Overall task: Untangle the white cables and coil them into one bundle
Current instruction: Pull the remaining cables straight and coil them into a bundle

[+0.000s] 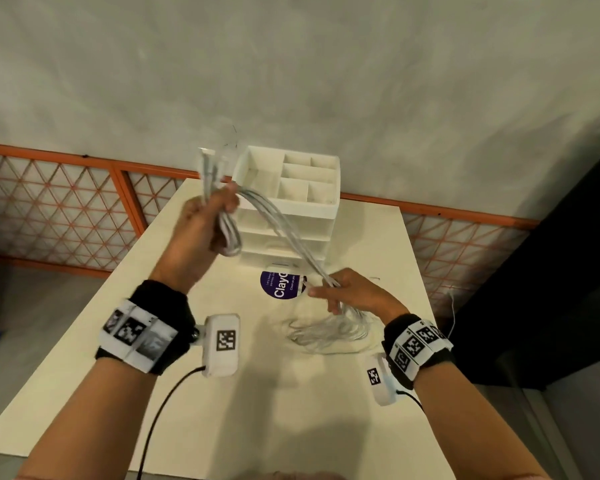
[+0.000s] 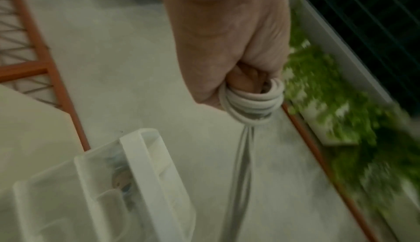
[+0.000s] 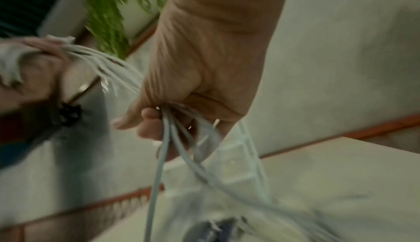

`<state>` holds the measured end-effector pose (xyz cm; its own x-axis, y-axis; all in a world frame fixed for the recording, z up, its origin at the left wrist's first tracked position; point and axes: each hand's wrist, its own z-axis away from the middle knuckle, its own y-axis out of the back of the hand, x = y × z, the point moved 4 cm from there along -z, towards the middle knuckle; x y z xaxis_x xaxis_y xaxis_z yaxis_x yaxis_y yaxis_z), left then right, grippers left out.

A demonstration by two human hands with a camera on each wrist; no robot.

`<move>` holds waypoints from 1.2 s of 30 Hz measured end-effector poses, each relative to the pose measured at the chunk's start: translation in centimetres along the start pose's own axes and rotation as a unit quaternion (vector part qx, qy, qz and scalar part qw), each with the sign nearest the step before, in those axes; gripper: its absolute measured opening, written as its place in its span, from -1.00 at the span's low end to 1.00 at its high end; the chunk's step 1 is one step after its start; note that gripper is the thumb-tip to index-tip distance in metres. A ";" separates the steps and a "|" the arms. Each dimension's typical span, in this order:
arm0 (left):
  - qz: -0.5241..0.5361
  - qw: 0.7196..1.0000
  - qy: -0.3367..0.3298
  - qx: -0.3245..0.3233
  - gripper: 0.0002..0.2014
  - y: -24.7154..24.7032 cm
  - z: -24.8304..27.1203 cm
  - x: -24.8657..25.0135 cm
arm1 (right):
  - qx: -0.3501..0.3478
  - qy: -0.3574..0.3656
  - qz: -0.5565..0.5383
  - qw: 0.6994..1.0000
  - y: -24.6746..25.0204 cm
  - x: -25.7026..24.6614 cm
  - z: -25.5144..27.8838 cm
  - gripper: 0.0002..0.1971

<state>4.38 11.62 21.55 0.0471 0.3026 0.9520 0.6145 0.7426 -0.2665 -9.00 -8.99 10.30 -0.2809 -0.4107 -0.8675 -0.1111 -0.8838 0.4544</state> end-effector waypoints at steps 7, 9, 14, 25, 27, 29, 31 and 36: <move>-0.364 0.920 0.060 0.130 -0.68 3.2 -1.0 -3.9 | 0.092 -0.019 -0.111 0.989 1.5 2.9 1.9 -0.69; -0.470 0.867 0.110 0.122 -0.68 4.2 -0.9 -5.7 | 0.107 -0.018 -0.103 0.989 1.9 1.9 2.4 -0.62; -0.469 0.882 0.036 0.024 -0.55 0.5 0.5 -6.8 | 0.092 -0.061 0.062 0.992 1.6 -1.4 1.8 -0.40; -0.276 0.939 0.012 -0.204 -0.67 -5.0 1.5 -8.8 | 0.002 0.025 -0.088 0.996 1.7 -8.3 2.6 -0.28; -0.244 0.946 0.015 -0.216 -0.61 -5.9 1.6 -7.8 | -0.009 0.036 -0.064 0.997 1.3 -8.5 2.6 -0.27; -0.249 0.943 0.015 -0.221 -0.80 -6.3 1.4 -7.7 | -0.009 0.045 -0.066 0.997 1.0 -8.9 2.5 -0.25; -0.270 0.938 0.008 -0.215 -0.85 -6.2 1.4 -7.5 | -0.005 0.049 -0.078 0.996 1.0 -9.0 2.3 -0.22; -0.286 0.953 -0.050 -0.090 -0.83 -5.2 -0.1 -5.2 | 0.006 0.082 -0.087 0.993 1.5 -7.5 2.0 -0.51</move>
<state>1.03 6.14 17.94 -0.4056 -0.0581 0.9122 0.6433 0.6908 0.3301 -8.98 -6.77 17.86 -0.0973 -0.2835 -0.9540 -0.1564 -0.9423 0.2959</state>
